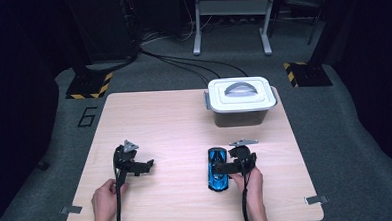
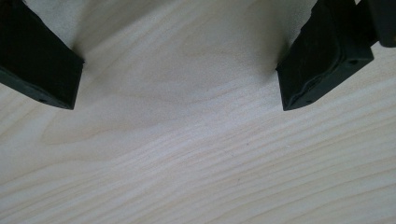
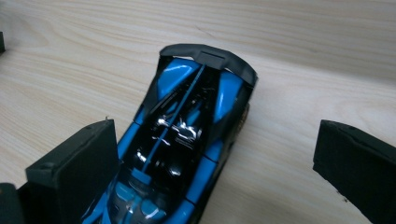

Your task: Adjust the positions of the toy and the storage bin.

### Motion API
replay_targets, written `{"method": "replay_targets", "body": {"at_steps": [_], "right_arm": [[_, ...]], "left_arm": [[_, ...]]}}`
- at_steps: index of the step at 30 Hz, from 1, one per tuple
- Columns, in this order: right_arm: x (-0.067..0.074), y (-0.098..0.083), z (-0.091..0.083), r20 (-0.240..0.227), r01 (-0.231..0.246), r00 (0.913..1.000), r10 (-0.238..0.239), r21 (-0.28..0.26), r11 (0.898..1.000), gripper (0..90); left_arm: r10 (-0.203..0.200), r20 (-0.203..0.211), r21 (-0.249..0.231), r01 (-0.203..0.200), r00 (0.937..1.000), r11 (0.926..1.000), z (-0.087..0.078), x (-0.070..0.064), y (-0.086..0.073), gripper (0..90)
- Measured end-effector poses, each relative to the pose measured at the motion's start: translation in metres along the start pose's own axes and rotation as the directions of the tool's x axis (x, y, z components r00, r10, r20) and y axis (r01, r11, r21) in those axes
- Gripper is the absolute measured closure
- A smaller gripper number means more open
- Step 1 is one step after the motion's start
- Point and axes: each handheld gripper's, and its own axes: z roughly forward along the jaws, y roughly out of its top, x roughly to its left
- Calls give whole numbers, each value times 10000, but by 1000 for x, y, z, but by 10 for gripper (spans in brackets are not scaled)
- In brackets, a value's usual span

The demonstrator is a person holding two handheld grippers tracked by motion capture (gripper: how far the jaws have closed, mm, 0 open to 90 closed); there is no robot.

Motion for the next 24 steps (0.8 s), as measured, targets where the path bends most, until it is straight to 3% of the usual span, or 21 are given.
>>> {"method": "replay_targets", "body": {"at_steps": [9, 24], "right_arm": [[13, 16, 18, -149, 122, 9998, -116, 458, 9989, 0], [18, 25, 46, 752, -3, 9971, -81, 1108, 9938, 11]], "left_arm": [[1, 0, 0, -1, 10000, 10000, 0, 0, 0, 0], [5, 2, 4, -5, 10000, 10000, 0, 0, 0, 0]]}}
